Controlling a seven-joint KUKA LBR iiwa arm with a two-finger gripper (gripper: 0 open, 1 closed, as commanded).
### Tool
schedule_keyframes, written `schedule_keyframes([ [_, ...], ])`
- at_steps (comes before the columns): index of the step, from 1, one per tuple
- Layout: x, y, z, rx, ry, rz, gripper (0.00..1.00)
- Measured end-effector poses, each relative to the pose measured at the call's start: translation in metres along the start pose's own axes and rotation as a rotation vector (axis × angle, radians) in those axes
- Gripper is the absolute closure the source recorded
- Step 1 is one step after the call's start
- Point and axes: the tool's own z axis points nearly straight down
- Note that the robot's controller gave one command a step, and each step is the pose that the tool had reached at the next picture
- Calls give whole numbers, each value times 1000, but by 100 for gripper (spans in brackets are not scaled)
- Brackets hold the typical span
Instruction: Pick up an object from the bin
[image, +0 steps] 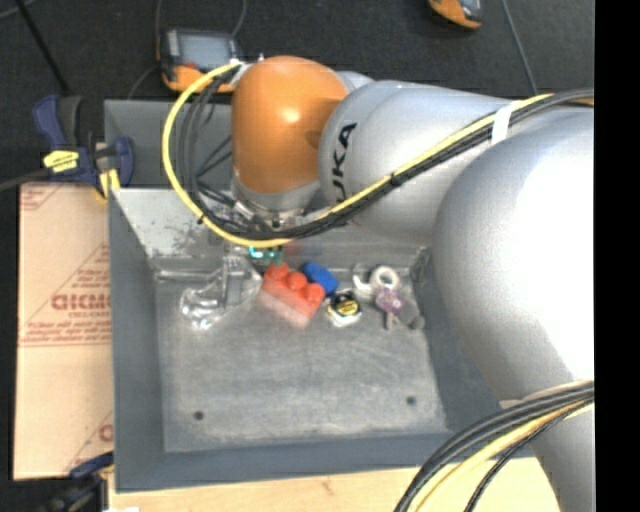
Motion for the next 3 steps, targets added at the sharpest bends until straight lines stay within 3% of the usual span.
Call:
schedule_keyframes([
  [1,7,-41,110,2,-4,-37,0],
  [2,4,-40,103,1,-10,-35,100],
  [3,17,-36,-38,1,-13,-64,100],
])
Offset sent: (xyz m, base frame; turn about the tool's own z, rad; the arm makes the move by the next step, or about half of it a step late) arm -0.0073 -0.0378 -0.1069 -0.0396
